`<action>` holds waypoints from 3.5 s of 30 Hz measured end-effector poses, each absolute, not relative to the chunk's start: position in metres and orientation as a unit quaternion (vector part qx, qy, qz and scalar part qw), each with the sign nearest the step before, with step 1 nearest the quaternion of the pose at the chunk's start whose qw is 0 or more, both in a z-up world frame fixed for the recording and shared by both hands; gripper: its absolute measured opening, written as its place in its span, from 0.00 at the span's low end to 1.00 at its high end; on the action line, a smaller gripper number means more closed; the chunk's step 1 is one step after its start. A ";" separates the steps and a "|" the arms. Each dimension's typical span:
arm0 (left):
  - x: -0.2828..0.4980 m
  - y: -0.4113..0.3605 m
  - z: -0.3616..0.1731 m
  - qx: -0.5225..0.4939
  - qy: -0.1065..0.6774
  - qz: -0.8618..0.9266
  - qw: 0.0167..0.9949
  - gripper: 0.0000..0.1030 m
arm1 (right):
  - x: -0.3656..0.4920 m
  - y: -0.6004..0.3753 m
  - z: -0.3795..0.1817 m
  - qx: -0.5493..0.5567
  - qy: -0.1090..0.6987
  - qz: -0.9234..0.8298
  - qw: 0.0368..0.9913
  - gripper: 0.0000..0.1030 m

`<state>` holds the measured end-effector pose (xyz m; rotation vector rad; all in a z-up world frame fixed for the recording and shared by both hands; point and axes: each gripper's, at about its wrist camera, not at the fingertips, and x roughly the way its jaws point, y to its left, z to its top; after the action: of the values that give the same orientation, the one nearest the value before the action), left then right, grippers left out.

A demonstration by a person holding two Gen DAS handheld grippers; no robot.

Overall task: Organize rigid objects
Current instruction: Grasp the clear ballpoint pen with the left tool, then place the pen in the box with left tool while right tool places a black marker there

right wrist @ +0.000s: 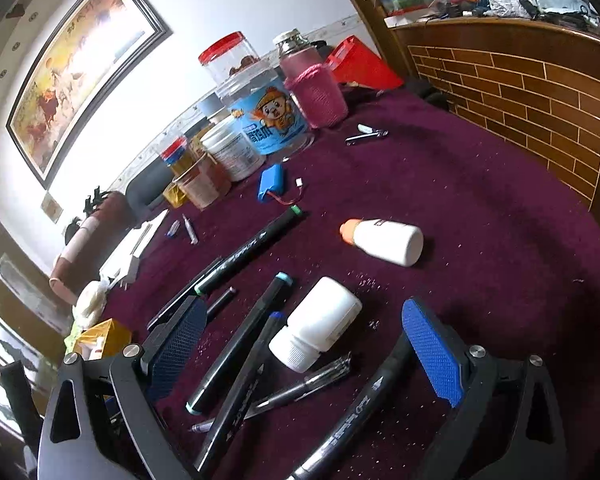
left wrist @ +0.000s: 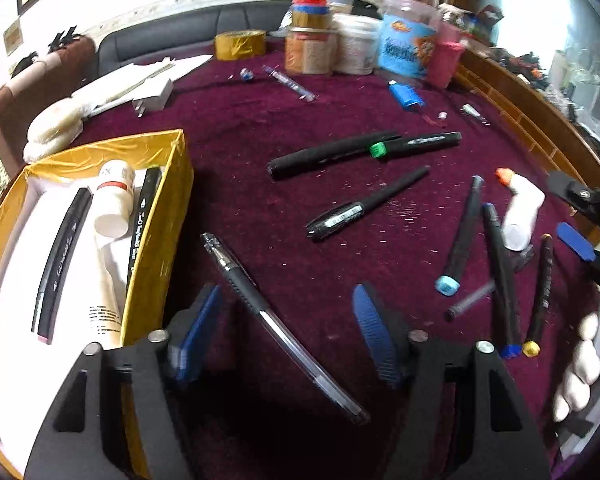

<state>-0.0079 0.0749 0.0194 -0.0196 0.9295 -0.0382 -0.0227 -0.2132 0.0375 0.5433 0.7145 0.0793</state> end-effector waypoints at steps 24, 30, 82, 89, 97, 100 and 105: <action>-0.001 0.060 0.010 0.002 0.451 -0.054 0.891 0.17 | -0.022 -0.214 0.034 0.260 0.352 0.035 0.898 0.94; -0.010 0.066 0.012 -0.011 0.455 -0.079 0.887 0.21 | -0.018 -0.210 0.032 0.252 0.361 0.040 0.897 0.93; -0.049 0.084 0.033 -0.121 0.427 -0.173 0.879 0.07 | 0.013 -0.081 0.050 0.100 0.488 0.123 0.858 0.07; -0.066 0.127 0.060 -0.189 0.404 -0.182 0.877 0.07 | -0.008 -0.076 0.076 0.125 0.474 0.171 0.855 0.07; -0.068 0.224 0.075 -0.221 0.384 -0.103 0.891 0.07 | -0.012 -0.024 0.092 0.121 0.475 0.225 0.842 0.07; -0.060 0.254 0.078 -0.205 0.383 -0.068 0.898 0.07 | -0.008 0.008 0.092 0.112 0.486 0.245 0.832 0.08; -0.033 0.302 0.061 -0.207 0.407 -0.027 0.889 0.07 | -0.002 0.062 0.085 0.104 0.508 0.276 0.809 0.08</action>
<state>-0.0335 0.3017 0.0606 -0.4305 0.8450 -0.0555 -0.0019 0.0623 0.0847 0.2222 1.0862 0.5904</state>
